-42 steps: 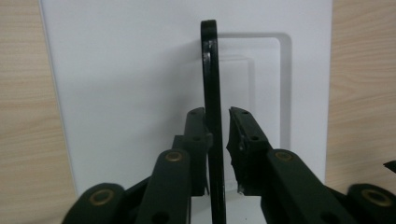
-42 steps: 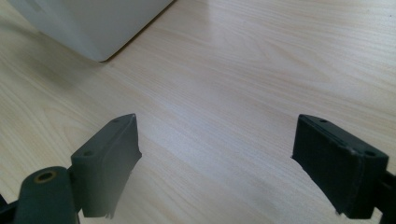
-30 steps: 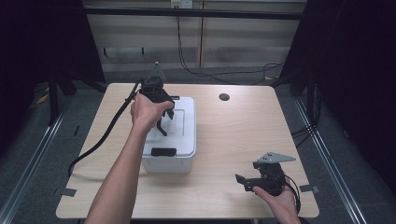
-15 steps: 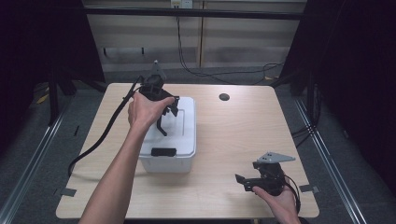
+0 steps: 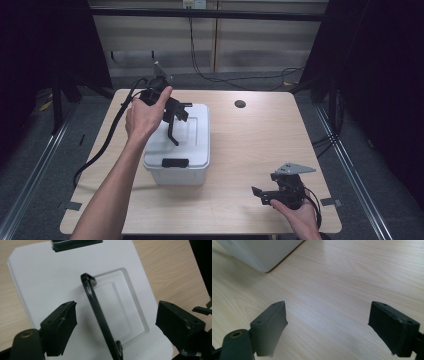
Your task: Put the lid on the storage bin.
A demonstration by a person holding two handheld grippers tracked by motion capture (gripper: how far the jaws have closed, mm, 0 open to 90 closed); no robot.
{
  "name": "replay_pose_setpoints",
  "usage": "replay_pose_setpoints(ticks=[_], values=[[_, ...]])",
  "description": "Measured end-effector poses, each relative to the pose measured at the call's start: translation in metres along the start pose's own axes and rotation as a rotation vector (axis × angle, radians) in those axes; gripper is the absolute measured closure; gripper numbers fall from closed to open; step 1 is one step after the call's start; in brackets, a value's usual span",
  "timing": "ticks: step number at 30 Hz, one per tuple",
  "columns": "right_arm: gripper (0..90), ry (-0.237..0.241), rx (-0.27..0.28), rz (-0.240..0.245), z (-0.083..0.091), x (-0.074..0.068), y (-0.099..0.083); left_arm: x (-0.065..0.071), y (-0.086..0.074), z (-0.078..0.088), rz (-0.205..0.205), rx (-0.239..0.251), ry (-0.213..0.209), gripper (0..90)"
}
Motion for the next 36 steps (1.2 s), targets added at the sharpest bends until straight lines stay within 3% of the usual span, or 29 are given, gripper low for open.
replay_pose_setpoints(ticks=[2,5,10,12,13,16,19,21,29,36], values=[[14.2,0.000,0.000,0.001,0.000,0.000,0.000,-0.003,-0.002,0.002,-0.019,0.002,0.044,18.7],[14.2,-0.002,0.001,0.001,-0.001,0.000,0.000,-0.006,-0.007,0.007,-0.036,0.002,0.001,19.0],[14.2,-0.002,-0.001,-0.001,-0.001,0.000,0.000,-0.014,-0.016,0.017,-0.089,0.019,0.053,19.0],[14.2,-0.003,-0.002,-0.001,-0.001,0.001,0.000,-0.017,-0.021,0.021,-0.100,0.010,-0.009,19.0],[14.2,-0.003,-0.002,-0.001,-0.001,0.001,0.000,-0.017,-0.023,0.021,-0.104,0.009,-0.017,19.6],[14.8,0.000,-0.009,-0.005,-0.001,0.000,0.000,-0.018,-0.029,0.022,-0.147,0.017,0.008,21.3],[14.8,-0.004,-0.006,-0.002,-0.001,0.000,0.000,-0.022,-0.035,0.025,-0.154,0.043,-0.036,21.4],[14.8,-0.002,-0.004,-0.002,-0.001,0.001,0.000,-0.026,-0.039,0.028,-0.149,0.059,-0.030,21.3],[14.8,-0.005,-0.006,-0.003,-0.001,0.001,0.000,-0.053,-0.064,0.043,-0.171,0.111,-0.085,20.7],[14.8,-0.008,-0.003,-0.006,-0.001,0.001,0.000,-0.067,-0.084,0.052,-0.180,0.146,-0.085,20.7]])
Point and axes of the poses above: each handheld gripper's, and its own axes: z roughly backward along the jaws, y roughly out of its top, x roughly to its right, the point moved 4 cm from there along -z, roughly forward along the jaws, and after that the axes turned 7 degrees about -y, right-handed, at the moved point
